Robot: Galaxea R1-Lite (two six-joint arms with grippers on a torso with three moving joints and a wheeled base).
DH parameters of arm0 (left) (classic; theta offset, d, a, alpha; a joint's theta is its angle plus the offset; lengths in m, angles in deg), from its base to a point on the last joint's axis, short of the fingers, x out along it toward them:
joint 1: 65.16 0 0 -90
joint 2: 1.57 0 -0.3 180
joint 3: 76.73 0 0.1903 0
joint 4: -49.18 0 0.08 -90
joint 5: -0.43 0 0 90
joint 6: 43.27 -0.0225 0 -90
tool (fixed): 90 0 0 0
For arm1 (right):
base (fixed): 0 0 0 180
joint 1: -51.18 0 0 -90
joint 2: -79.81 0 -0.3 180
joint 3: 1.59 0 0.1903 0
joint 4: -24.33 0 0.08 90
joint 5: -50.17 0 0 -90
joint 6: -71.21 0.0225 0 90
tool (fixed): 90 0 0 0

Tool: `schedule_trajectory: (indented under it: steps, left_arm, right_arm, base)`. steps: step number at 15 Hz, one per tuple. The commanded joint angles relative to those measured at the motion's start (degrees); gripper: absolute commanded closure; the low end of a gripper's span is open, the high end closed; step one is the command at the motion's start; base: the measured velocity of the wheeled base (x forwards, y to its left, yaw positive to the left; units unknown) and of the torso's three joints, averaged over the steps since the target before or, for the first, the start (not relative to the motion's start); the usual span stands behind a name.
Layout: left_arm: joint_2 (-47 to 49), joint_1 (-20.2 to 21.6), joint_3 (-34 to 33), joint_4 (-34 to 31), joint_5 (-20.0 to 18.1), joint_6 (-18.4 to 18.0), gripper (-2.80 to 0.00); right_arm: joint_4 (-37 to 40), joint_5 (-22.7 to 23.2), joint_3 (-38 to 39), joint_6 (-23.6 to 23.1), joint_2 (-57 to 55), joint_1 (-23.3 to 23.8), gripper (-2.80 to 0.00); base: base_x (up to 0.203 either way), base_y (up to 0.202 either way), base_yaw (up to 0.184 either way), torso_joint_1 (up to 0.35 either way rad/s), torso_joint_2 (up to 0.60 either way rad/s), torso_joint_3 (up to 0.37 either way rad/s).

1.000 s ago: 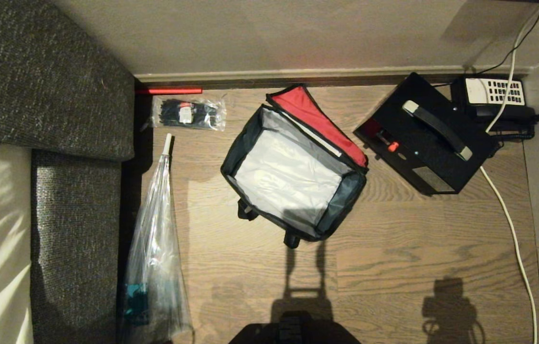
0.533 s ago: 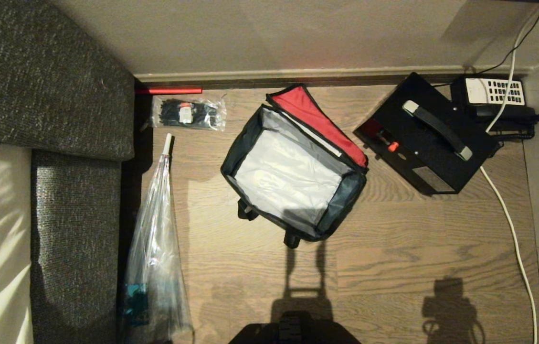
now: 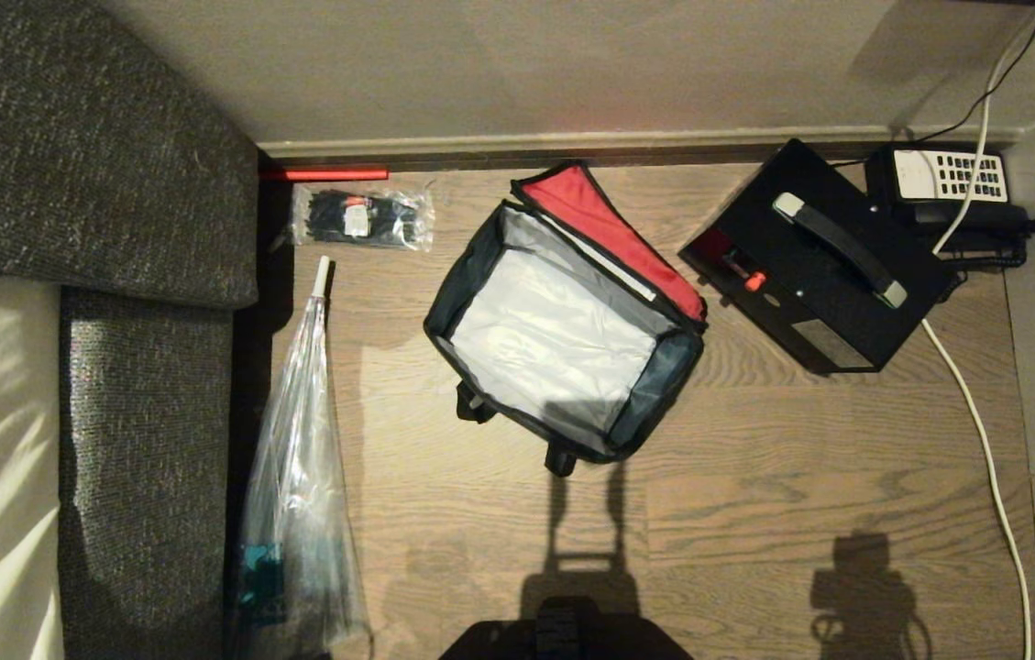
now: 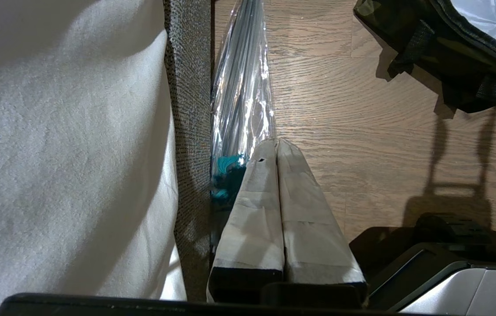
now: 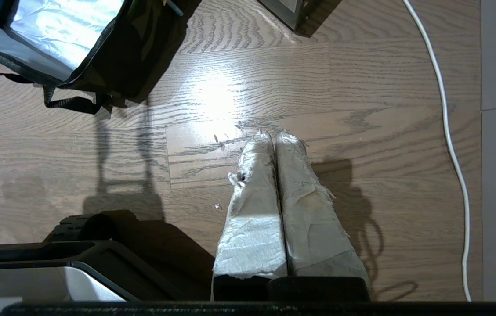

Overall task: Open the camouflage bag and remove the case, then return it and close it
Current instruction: Grip the handle again

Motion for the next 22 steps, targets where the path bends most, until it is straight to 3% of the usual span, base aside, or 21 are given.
schedule_trajectory:
  steps: [1, 22]
  left_arm:
    - [0.0, 0.01, -0.01, 0.0, 0.01, 0.0, 0.0]
    - [0.0, 0.01, -0.01, 0.0, 0.01, -0.04, 0.0]
  right_arm:
    - [-0.03, 0.01, 0.7, 0.02, 0.21, 0.0, 0.0]
    - [-0.03, 0.01, 0.73, 0.02, 0.22, 0.01, 0.0]
  base:
    - [0.0, 0.0, 0.0, 0.0, 0.0, 0.0]
    - [0.0, 0.0, 0.0, 0.0, 0.0, 0.0]
